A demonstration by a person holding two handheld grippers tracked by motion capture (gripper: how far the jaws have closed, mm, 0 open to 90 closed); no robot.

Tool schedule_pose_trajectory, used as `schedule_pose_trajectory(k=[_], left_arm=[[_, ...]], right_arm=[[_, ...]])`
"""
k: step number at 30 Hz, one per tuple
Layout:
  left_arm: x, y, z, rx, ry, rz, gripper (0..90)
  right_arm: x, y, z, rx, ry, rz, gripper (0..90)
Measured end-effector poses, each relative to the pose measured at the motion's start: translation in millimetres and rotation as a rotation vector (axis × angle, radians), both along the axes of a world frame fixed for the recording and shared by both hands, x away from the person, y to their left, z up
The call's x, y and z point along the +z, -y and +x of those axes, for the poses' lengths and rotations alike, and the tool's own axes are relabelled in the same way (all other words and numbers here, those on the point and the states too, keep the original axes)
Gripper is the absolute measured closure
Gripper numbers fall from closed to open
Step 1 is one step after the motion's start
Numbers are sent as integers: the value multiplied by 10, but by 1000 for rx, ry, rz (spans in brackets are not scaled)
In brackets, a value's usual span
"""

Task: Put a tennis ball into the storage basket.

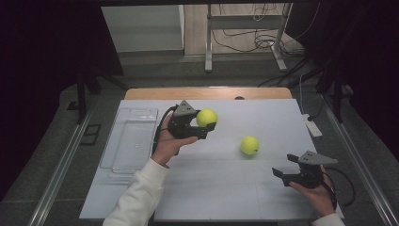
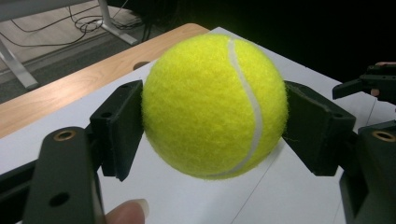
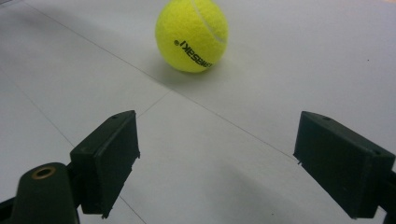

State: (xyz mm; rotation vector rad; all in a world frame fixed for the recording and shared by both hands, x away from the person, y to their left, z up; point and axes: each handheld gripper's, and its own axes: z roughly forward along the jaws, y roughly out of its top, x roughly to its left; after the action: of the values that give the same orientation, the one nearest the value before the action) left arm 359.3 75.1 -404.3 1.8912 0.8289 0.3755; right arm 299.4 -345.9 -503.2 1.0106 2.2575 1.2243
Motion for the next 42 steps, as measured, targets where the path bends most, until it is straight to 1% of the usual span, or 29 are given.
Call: schedule_pose_trajectory(k=[24, 42], left_arm=[[91, -283, 39, 65, 14, -37, 268], [134, -523, 69, 146, 23, -53, 268]], right_arm=[[-1, -1, 0, 0, 1, -3, 141], [-2, -1, 1, 0, 0, -3, 142]])
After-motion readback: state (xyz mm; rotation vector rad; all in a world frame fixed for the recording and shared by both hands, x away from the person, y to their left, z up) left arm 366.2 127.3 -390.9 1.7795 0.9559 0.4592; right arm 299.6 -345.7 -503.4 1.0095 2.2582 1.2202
